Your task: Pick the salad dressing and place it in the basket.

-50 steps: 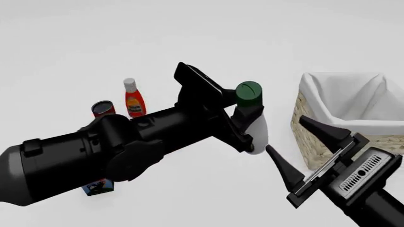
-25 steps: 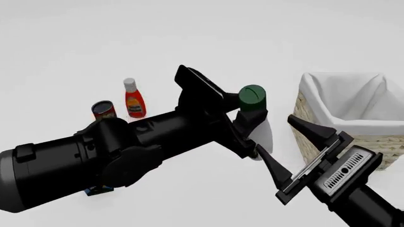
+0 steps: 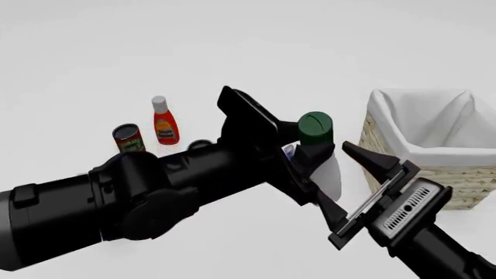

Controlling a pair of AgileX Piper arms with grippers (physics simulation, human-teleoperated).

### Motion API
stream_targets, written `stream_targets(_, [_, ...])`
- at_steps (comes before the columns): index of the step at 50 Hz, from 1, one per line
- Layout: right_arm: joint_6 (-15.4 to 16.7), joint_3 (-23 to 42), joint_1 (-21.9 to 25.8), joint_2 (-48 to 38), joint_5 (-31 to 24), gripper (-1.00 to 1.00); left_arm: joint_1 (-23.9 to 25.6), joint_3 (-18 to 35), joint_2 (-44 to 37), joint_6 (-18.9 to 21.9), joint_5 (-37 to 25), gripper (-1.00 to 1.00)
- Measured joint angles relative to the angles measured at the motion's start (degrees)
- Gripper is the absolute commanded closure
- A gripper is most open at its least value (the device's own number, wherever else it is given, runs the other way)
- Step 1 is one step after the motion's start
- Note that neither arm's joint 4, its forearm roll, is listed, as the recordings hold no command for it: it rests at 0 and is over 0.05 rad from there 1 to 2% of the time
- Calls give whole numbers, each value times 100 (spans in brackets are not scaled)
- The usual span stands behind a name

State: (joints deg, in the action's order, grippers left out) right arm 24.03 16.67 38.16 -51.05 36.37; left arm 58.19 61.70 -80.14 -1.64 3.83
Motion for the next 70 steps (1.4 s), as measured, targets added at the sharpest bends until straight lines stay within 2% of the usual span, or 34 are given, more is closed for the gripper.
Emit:
stream_targets(20, [-86, 13, 84, -252, 215, -100, 161, -87, 120, 7, -48, 100])
stream_targets(40, [-62, 27, 179, -257, 155, -100, 287, -189, 202, 22, -11, 100])
stream_targets(41, [-57, 26, 185, -258, 154, 100, 292, -195, 203, 22, -8, 100])
stream_targets(63, [103, -1, 300, -201, 88, 100, 305, -251, 248, 66, 39, 100])
stream_targets(64, [105, 0, 306, -197, 85, 100, 309, -254, 257, 65, 34, -100])
stream_targets(70, [128, -16, 333, -202, 84, 100, 363, -244, 381, 106, -22, -100])
